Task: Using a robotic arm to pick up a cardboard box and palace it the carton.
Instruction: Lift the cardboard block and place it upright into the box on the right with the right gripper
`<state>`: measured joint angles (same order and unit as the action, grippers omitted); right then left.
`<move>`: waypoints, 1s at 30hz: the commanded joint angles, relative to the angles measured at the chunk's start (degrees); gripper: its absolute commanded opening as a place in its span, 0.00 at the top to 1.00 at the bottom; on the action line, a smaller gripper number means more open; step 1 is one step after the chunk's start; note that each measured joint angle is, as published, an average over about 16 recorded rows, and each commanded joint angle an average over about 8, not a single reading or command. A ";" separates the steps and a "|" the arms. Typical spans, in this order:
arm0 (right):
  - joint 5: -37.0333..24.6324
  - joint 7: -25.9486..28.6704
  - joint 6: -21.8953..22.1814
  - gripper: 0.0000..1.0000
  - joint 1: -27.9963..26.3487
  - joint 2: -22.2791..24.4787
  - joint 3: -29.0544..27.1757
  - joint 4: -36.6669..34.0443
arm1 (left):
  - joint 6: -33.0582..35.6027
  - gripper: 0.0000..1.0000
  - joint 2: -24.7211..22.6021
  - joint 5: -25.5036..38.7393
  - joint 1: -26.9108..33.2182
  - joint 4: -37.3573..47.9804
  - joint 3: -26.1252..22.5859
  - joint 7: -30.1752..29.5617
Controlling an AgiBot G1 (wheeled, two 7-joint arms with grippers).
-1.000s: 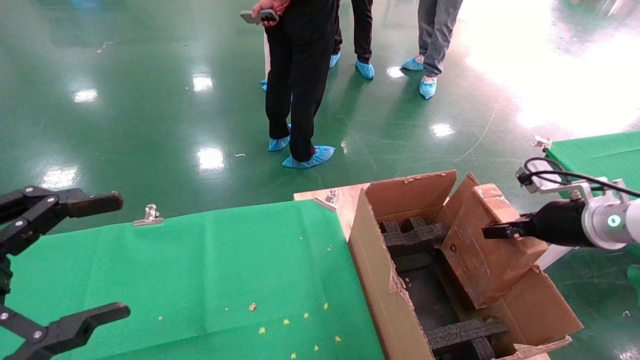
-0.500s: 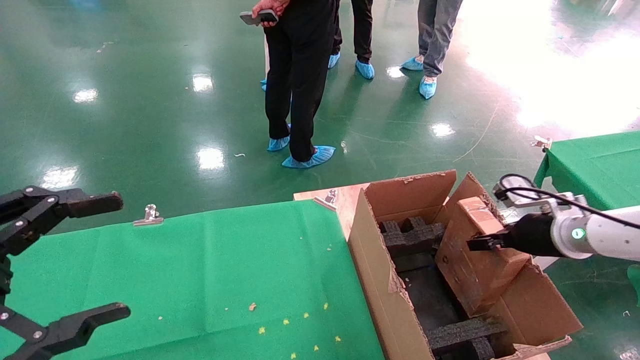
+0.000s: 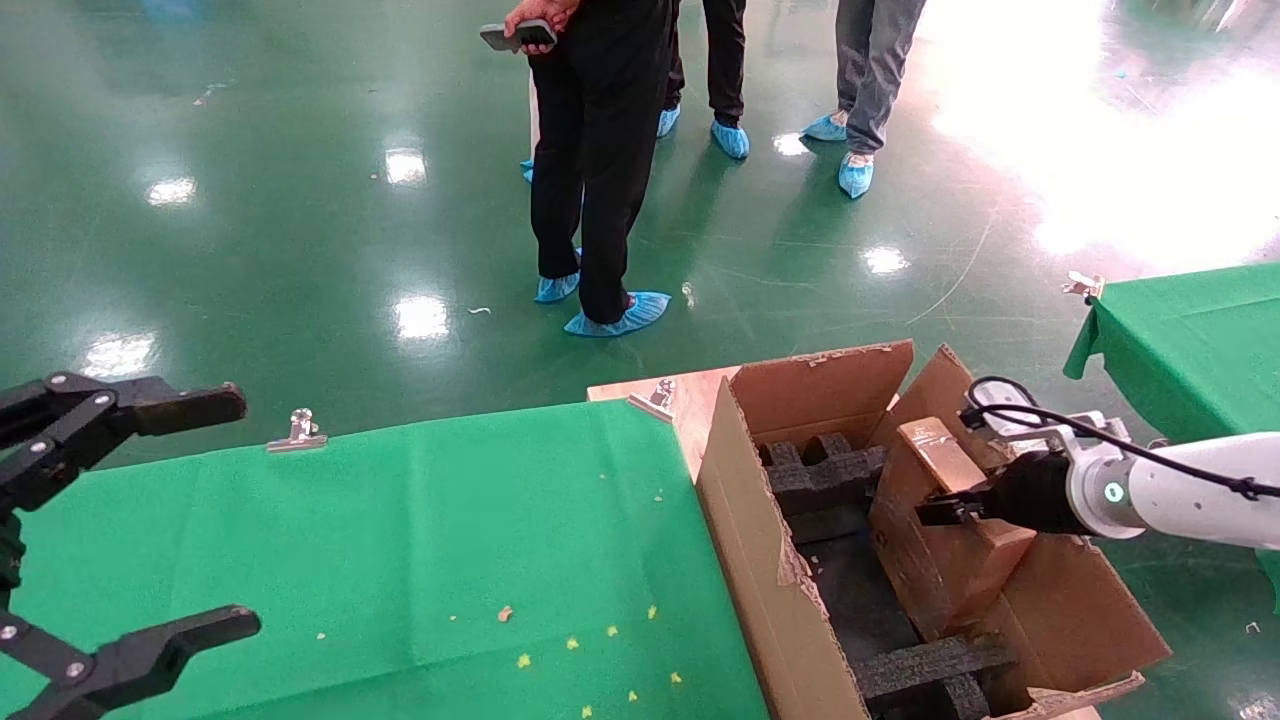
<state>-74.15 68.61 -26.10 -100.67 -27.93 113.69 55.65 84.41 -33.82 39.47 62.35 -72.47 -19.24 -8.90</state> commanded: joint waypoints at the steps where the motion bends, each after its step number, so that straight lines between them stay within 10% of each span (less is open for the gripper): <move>1: 0.40 -0.38 0.43 1.00 0.75 -0.34 -0.05 -0.44 | 0.00 0.00 0.00 0.00 0.00 0.00 0.00 0.00; 24: 3.78 -1.60 0.12 1.00 6.42 -1.71 0.38 -2.98 | -0.01 0.00 0.01 -0.02 0.01 0.00 -0.02 0.01; 30: 4.55 -2.64 -0.66 0.37 7.35 -2.94 0.19 -4.63 | -0.02 0.00 0.01 -0.02 0.00 0.01 -0.02 0.02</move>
<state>-69.73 66.18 -26.66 -93.49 -30.64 113.91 51.34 84.39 -33.81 39.44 62.35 -72.47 -19.27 -8.89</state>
